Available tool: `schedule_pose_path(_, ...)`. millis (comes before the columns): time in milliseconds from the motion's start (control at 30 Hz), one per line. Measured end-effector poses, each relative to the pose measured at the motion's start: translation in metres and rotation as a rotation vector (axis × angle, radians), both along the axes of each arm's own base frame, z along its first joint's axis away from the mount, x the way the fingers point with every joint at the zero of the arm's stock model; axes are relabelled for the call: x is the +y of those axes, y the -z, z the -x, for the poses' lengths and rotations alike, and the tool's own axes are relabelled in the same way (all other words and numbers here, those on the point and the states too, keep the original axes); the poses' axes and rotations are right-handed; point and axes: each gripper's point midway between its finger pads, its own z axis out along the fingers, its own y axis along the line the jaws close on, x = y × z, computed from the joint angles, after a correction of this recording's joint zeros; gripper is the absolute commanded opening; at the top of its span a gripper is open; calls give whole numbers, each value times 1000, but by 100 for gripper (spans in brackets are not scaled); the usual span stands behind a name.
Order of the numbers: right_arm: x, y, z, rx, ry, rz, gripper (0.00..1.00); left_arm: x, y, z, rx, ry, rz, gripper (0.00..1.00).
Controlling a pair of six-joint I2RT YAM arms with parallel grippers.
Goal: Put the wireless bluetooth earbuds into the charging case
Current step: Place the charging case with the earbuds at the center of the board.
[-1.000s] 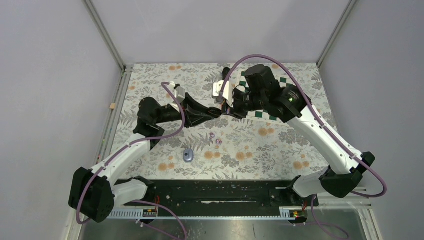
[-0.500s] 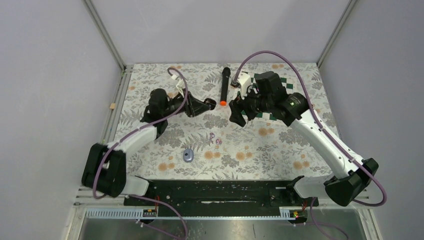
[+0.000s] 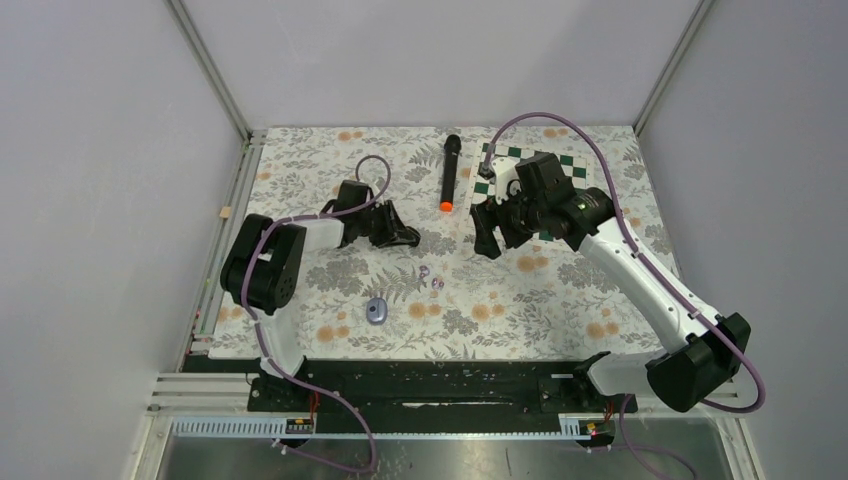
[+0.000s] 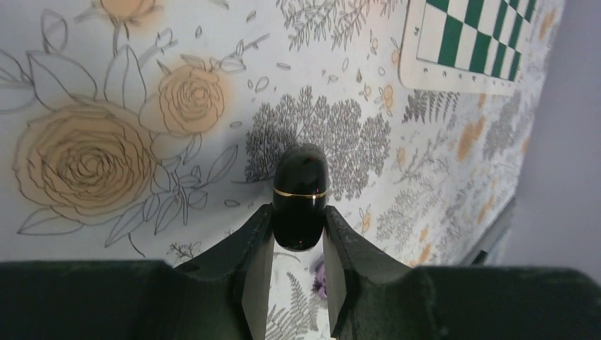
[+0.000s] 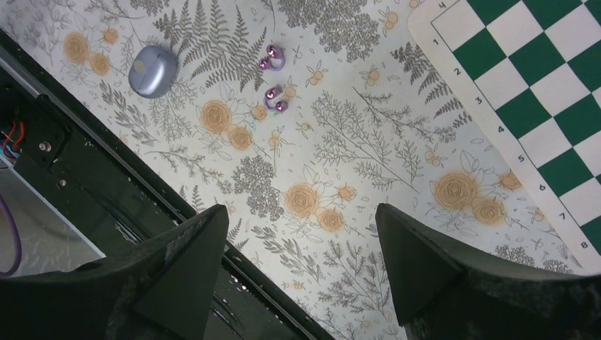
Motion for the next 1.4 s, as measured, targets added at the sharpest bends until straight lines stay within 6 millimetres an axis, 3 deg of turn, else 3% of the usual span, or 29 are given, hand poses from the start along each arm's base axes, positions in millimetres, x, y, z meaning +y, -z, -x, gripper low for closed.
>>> schedule_pose_path(133, -7, 4, 1, 8, 4, 32, 85, 0, -1, -8, -17, -14, -65, 52)
schedule_pose_path(267, -13, 9, -6, 15, 19, 51, 85, 17, -4, -7, -5, -31, -168, 65)
schedule_pose_path(367, -15, 8, -21, 27, 44, 51, 85, 40, -22, -9, -13, -44, -235, 66)
schedule_pose_path(467, -14, 1, -40, 17, 69, 42, 85, 67, -55, -19, -84, -34, -293, 66)
schedule_pose_path(600, -4, -7, -71, -21, 69, 4, 85, 99, -115, -27, -302, 21, -383, 68)
schedule_pose_path(767, 10, 6, -91, -13, 4, -34, 78, 120, -194, -3, -707, 194, -550, 70)
schedule_pose_path(867, 19, 13, -92, -5, -61, -59, 77, 129, -215, 17, -824, 245, -614, 71)
schedule_pose_path(933, 25, 12, -92, -10, -94, -77, 77, 133, -215, 29, -840, 264, -631, 74)
schedule_pose_path(1033, 29, 3, -97, -30, -104, -96, 75, 133, -201, 43, -770, 262, -598, 76)
schedule_pose_path(1200, 33, -18, -118, -46, -21, -116, 67, 121, -169, 59, -496, 181, -448, 75)
schedule_pose_path(1400, 29, -6, -103, 92, 28, -93, 64, 121, -148, 87, -279, 152, -408, 72)
